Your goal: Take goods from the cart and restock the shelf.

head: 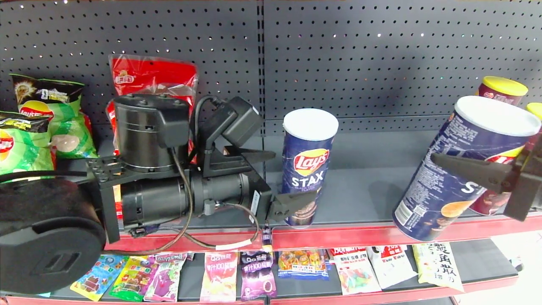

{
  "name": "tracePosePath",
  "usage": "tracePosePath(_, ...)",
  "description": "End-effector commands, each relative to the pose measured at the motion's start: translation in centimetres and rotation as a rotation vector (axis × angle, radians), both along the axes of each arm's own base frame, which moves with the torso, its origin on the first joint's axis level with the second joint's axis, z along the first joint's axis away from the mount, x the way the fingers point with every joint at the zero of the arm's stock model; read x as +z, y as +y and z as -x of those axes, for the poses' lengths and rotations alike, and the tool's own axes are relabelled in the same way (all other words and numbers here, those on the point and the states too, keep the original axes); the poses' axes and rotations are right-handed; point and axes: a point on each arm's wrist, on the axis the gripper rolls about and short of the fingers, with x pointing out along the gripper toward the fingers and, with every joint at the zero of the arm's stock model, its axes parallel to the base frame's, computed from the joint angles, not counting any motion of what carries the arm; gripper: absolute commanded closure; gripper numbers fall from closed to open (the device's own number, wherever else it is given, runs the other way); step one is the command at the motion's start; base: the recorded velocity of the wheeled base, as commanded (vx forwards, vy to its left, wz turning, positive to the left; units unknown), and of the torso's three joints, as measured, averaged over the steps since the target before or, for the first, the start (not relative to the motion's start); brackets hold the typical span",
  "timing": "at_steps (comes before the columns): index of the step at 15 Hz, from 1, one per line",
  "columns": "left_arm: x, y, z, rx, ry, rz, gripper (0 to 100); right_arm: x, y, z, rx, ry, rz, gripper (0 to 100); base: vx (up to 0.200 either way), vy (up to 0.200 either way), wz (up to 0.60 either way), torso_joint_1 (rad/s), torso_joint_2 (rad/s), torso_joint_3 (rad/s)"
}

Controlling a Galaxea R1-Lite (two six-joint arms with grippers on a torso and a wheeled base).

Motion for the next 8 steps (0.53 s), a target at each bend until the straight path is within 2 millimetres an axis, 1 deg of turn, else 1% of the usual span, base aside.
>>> tracePosePath(1, 0.1, 0.7, 0.7, 0.004, -0.002, 0.0, 0, 0.4, 1.2, -2.9, 0.022, 0.031, 0.009, 100, 0.0, 0.0, 0.0, 0.0, 0.0, 0.0)
tracePosePath(4, -0.4, 2.2, 1.2, 0.034, 0.011, -0.016, 0, 0.1, 2.6, -6.3, 0.048, 0.073, 0.019, 100, 0.0, 0.0, 0.0, 0.0, 0.0, 0.0)
tracePosePath(7, -0.9, 3.8, 1.8, 0.069, 0.021, -0.028, 0, 0.4, 4.2, -9.8, 0.083, 0.083, 0.016, 100, 0.0, 0.0, 0.0, 0.0, 0.0, 0.0)
tracePosePath(8, -1.0, 4.2, 2.0, 0.078, 0.025, -0.031, 0, 0.3, 4.7, -10.6, 0.09, 0.089, 0.015, 100, 0.0, 0.0, 0.0, 0.0, 0.0, 0.0)
